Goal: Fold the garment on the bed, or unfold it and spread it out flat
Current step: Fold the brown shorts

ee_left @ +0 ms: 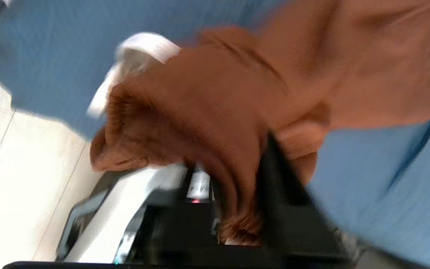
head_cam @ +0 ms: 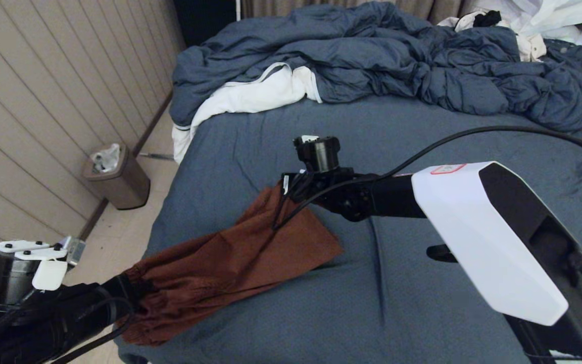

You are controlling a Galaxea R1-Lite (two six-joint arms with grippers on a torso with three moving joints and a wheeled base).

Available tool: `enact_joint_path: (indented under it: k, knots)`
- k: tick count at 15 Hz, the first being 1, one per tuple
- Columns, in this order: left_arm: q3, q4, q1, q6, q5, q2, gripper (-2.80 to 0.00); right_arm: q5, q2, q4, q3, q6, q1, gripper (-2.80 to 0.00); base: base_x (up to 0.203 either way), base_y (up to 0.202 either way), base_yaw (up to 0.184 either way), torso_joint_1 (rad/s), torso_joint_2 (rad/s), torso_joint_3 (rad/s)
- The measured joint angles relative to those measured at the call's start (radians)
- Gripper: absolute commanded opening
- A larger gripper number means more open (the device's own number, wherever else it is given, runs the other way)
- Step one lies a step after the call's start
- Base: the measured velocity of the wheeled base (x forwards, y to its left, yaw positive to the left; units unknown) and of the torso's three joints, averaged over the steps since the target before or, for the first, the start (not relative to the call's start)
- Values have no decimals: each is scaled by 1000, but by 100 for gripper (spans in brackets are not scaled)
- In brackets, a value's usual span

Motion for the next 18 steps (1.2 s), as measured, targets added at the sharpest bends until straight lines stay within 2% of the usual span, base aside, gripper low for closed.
enact_joint_path:
  k: [5,11,12,14,18]
  knots:
    - [6,-27,22,0,2,-13,0,-2,1,-3,0,-3,-7,0,0,0,0,0,0,0]
    - [-8,-106,162,15,-1,-59,0,-3,-32,10,5,7,-26,0,0,0,0,0,0,0]
    - [-16,-107,191,19,-2,-74,0,-3,-45,13,14,10,-34,-280,0,0,0,0,0,0]
    - [-21,-102,233,24,-2,-109,0,-6,-77,31,45,19,-51,-280,0,0,0,0,0,0]
    - [17,-85,251,49,-5,-176,0,-4,-137,59,108,39,-64,-280,0,0,0,0,0,0]
